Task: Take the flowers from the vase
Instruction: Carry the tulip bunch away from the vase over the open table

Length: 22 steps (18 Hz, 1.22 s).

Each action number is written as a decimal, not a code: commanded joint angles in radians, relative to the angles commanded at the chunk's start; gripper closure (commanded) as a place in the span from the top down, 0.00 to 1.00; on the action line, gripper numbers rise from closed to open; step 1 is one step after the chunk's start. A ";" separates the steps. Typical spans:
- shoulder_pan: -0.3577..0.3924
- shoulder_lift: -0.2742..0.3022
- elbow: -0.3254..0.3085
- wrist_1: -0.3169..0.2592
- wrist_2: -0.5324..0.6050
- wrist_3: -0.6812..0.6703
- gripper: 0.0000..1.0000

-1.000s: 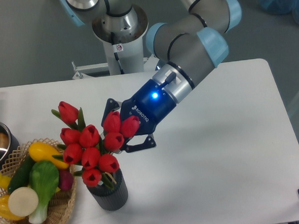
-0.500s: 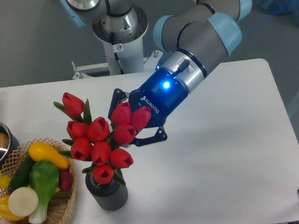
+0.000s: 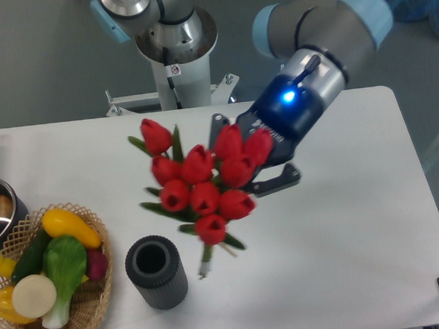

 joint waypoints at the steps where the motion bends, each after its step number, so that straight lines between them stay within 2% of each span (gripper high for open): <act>1: 0.006 0.000 -0.003 0.002 0.034 0.008 0.11; 3: 0.029 0.002 -0.009 0.002 0.071 0.050 0.11; 7: 0.080 -0.020 -0.009 0.002 0.066 0.202 0.11; 12: 0.109 -0.021 -0.015 -0.003 0.083 0.207 0.11; 13: 0.111 -0.018 -0.014 -0.008 0.115 0.201 0.11; 17: 0.077 0.005 -0.011 -0.035 0.458 0.203 0.11; 22: 0.060 -0.011 -0.002 -0.054 0.612 0.196 0.12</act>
